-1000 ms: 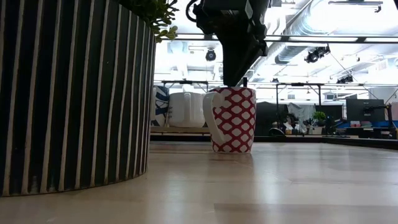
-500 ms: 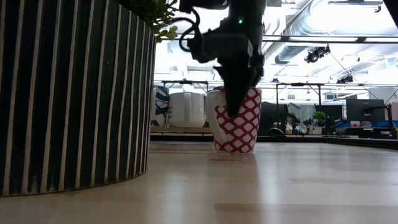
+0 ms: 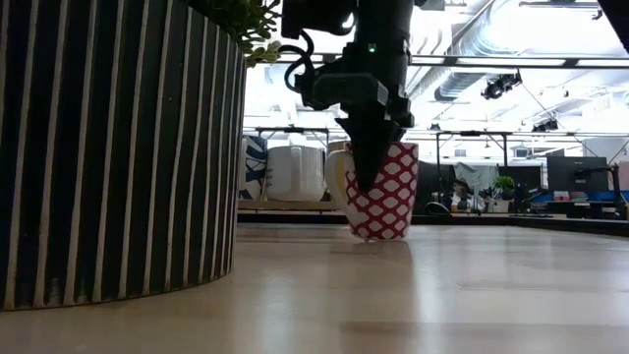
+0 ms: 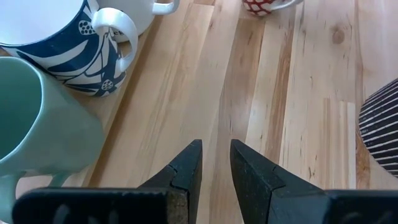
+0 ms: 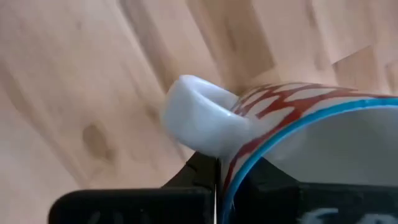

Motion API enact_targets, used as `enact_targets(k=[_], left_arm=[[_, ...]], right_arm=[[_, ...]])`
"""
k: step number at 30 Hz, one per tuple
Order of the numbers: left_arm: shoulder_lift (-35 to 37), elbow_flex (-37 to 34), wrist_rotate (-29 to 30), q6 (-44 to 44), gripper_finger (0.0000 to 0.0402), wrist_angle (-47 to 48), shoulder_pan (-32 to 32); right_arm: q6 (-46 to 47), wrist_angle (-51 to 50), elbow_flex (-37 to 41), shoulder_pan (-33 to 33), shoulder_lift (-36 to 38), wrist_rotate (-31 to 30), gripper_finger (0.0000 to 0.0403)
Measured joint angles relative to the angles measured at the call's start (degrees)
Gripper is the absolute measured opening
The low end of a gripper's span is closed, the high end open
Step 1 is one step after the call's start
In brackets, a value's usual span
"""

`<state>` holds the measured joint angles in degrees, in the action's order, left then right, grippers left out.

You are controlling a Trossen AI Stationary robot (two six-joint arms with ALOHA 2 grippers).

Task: Place coffee mugs
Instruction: Put the red patterned mug on the shelf

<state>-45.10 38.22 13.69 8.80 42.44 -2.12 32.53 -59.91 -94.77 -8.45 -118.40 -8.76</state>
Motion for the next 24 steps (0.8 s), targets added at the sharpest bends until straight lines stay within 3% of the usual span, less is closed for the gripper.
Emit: enact_targets(k=[10,16,24], left_arm=[[0.0,0.0,0.0,0.0,0.0074,0.0,0.0],[0.0,0.0,0.0,0.0,0.0074,0.0,0.0],[0.0,0.0,0.0,0.0,0.0074,0.0,0.0]], right_arm=[[-5.1,-2.3,-1.4,0.6,2.0,0.2,0.0002],[-18.9,-12.3,-9.9,1.5,2.6,-4.0,0.0001],[-36.5,-15.7,-18.0,8.0,2.6,-5.7,0.0001]])
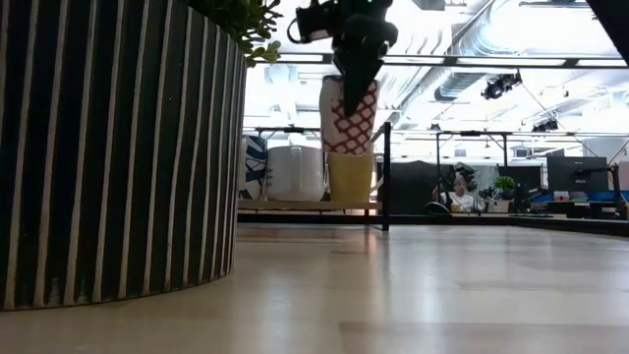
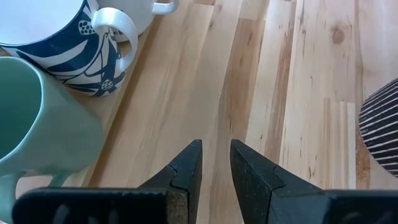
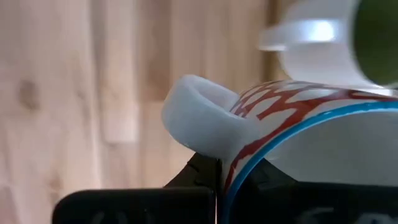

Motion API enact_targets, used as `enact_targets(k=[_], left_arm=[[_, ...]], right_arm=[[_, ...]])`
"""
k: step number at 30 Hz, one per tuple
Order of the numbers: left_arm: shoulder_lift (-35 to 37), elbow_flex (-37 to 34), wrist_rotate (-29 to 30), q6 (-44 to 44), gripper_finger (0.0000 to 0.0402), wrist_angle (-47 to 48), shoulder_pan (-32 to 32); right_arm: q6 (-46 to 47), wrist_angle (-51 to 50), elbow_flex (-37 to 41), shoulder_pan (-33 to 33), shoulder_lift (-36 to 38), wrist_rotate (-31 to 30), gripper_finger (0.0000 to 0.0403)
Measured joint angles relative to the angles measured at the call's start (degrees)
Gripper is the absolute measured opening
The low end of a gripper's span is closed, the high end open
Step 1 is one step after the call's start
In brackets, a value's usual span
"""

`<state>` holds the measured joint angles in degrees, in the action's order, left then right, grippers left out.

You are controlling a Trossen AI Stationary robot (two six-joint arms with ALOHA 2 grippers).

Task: Place coffee mugs
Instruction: Put the red patterned mug on the shelf

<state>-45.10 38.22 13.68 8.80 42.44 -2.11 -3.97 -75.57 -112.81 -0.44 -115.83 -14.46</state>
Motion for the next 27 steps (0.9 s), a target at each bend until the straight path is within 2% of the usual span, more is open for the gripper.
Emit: enact_targets(k=[12,23,27], left_arm=[[0.0,0.0,0.0,0.0,0.0074,0.0,0.0],[0.0,0.0,1.7,0.0,0.0074,0.0,0.0],[0.0,0.0,2.2,0.0,0.0074,0.0,0.0]], right_arm=[[-17.6,-0.8,-1.9,10.2,0.0,5.7,0.0],[-21.4,0.9,1.0,13.6,0.0,11.8,0.0],[-21.1,1.3,3.0,13.8,0.0,11.0,0.0]])
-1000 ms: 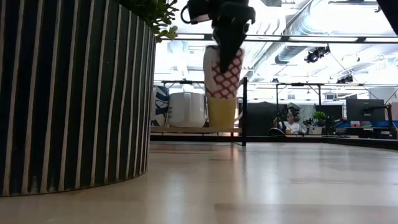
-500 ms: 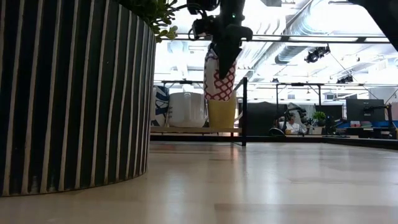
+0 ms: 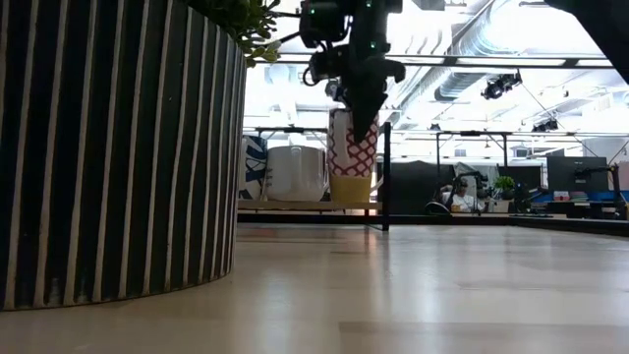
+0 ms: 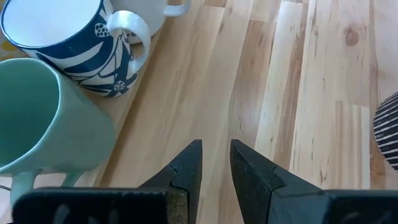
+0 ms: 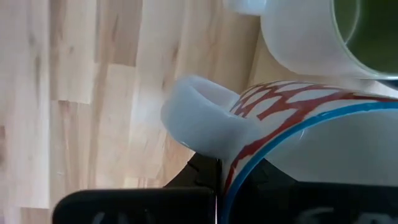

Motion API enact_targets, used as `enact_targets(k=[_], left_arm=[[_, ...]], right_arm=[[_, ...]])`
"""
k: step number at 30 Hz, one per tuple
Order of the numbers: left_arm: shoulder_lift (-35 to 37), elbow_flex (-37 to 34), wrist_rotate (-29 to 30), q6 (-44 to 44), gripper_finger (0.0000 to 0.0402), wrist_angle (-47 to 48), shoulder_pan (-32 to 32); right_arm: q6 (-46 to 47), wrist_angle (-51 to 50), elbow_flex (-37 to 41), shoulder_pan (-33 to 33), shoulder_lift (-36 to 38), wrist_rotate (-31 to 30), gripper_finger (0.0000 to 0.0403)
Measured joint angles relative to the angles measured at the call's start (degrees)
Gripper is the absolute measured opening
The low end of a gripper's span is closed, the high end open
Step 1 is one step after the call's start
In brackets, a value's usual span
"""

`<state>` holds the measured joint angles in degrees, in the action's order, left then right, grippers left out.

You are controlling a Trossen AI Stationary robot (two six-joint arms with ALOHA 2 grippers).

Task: Place coffee mugs
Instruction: Put the red patterned mug on the shelf

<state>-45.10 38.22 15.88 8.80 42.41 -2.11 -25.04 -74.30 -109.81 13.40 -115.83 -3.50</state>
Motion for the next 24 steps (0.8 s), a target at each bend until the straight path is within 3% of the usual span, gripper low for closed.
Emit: enact_targets(k=[24], left_arm=[[0.0,0.0,0.0,1.6,0.0074,-0.1,0.0]], right_arm=[[0.5,2.5,0.1,2.0,-1.2,-0.7,0.0]])
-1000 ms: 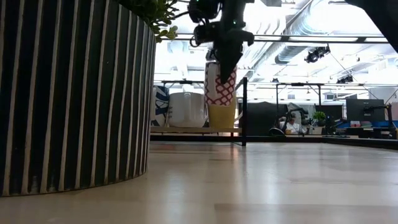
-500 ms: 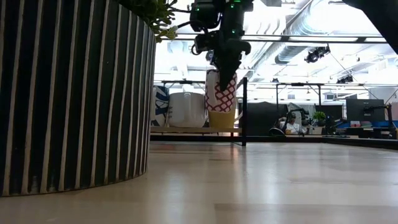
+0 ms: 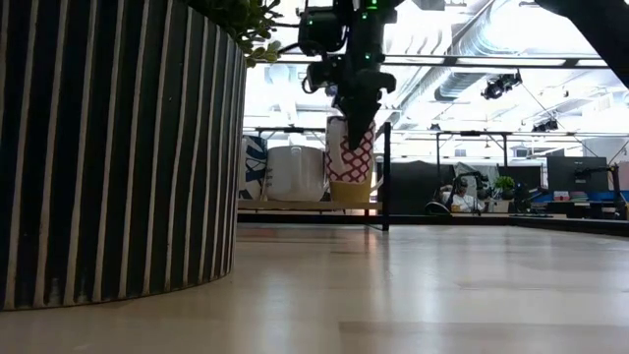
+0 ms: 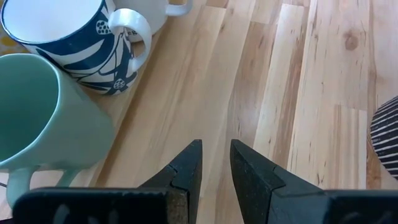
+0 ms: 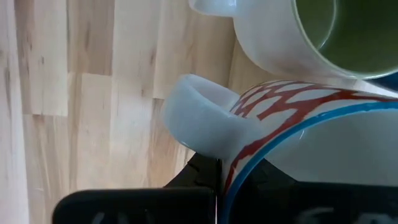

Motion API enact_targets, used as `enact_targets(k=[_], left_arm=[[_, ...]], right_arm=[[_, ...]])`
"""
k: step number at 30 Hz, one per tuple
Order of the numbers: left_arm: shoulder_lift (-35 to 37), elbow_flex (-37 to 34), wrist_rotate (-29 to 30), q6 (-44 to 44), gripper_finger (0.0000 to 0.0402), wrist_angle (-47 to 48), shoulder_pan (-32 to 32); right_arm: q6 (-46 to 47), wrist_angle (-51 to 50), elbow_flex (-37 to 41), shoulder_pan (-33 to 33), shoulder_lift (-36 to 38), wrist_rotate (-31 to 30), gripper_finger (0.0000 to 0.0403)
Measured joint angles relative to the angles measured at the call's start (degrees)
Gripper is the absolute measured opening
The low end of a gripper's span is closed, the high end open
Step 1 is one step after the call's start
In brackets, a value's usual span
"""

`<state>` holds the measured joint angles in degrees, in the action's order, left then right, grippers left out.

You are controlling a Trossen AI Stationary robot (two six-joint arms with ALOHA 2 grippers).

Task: Place coffee mugs
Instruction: Put the red patterned mug on the shelf

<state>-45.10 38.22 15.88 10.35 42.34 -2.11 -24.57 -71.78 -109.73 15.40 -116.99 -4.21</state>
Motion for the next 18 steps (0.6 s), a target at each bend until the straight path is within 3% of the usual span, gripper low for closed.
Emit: enact_targets(k=[18], left_arm=[[0.0,0.0,0.0,0.0,0.0074,0.0,0.0]], right_arm=[[0.2,-0.4,0.0,0.1,-1.6,0.8,0.0]])
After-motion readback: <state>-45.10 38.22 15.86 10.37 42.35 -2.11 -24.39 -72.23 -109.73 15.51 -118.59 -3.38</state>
